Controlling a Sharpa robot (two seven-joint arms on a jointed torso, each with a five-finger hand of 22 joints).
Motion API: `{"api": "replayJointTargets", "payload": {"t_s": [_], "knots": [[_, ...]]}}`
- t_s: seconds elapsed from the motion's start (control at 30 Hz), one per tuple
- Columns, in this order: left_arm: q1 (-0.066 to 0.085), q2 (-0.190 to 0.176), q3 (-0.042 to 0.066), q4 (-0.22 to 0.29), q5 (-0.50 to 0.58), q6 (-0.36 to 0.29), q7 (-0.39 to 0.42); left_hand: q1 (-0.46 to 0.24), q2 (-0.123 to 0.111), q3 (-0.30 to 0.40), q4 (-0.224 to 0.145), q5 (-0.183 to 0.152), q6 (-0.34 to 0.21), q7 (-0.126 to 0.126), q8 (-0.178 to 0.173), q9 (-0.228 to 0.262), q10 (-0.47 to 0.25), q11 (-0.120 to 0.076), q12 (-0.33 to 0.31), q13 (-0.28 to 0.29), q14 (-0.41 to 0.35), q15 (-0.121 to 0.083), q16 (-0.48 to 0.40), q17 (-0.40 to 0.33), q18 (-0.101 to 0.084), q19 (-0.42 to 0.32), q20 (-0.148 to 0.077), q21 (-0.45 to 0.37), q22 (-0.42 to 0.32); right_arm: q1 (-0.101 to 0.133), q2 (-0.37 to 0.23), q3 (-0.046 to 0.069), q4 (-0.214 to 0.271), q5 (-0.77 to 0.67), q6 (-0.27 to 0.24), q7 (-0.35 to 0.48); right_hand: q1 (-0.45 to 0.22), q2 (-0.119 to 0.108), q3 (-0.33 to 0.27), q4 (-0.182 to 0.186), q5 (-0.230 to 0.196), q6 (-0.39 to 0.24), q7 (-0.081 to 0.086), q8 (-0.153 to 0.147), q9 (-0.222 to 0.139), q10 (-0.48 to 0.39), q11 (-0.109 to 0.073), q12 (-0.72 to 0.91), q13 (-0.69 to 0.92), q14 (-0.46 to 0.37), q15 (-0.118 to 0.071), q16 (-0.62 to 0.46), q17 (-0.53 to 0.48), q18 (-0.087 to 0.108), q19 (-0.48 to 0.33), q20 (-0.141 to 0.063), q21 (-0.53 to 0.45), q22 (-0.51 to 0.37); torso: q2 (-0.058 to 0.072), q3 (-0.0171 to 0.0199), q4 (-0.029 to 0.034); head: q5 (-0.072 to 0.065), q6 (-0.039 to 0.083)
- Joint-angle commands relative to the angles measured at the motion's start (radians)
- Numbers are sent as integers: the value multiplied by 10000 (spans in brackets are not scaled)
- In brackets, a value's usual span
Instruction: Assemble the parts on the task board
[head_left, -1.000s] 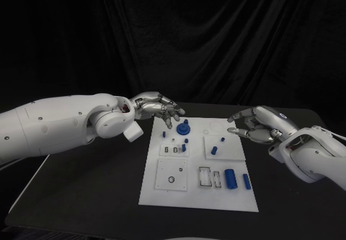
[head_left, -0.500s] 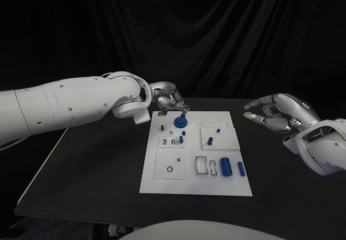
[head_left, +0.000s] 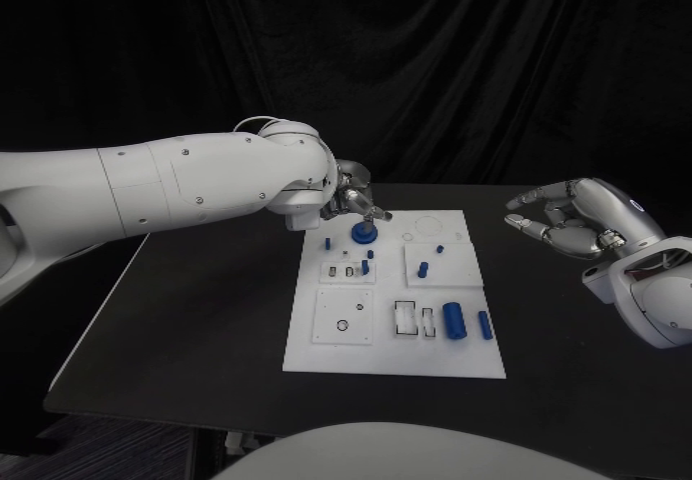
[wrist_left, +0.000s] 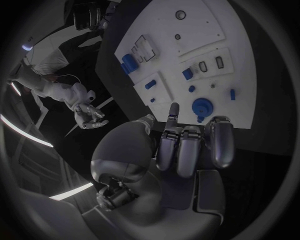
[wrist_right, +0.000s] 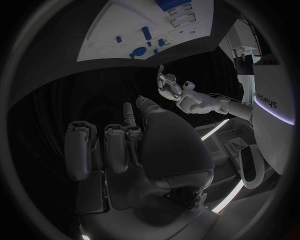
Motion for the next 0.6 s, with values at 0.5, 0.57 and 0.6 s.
{"api": "replayJointTargets", "payload": {"t_s": [0.5,0.57,0.6], "knots": [[-178,921,8,-1084,-499,1869,-1787,-78,-89,-268,-660,335,167,-428,1213,2507,1050,-504,34,2627,1022,-517,34,2627,-340,755,-435,187,629,-133,140,7,-174,101,-212,-89,63,-2,37,43,104,56,4,-32,-32,91,-44,26,1460,739,39,-2,1219,90,452,42,-25,2016,-46,73,-20,97,-223],[-225,952,8,-1134,-449,1924,-1811,-76,-86,-264,-699,351,126,-437,1244,2647,1050,-513,34,2627,1022,-528,34,2627,-341,763,-448,181,634,-146,169,7,-198,105,-208,-88,56,-5,38,57,123,61,3,-36,-39,92,-45,26,1457,739,38,-2,1219,90,454,41,-24,2018,-49,75,-30,120,-223],[-248,965,8,-1163,-374,1936,-1823,-79,-84,-263,-715,357,106,-439,1255,2716,1050,-516,34,2627,1022,-532,34,2627,-340,761,-454,175,629,-151,181,7,-206,107,-204,-87,56,-5,38,57,123,61,3,-36,-39,92,-45,26,1457,739,38,-2,1219,90,454,41,-24,2018,-46,82,-41,138,-223]]}}
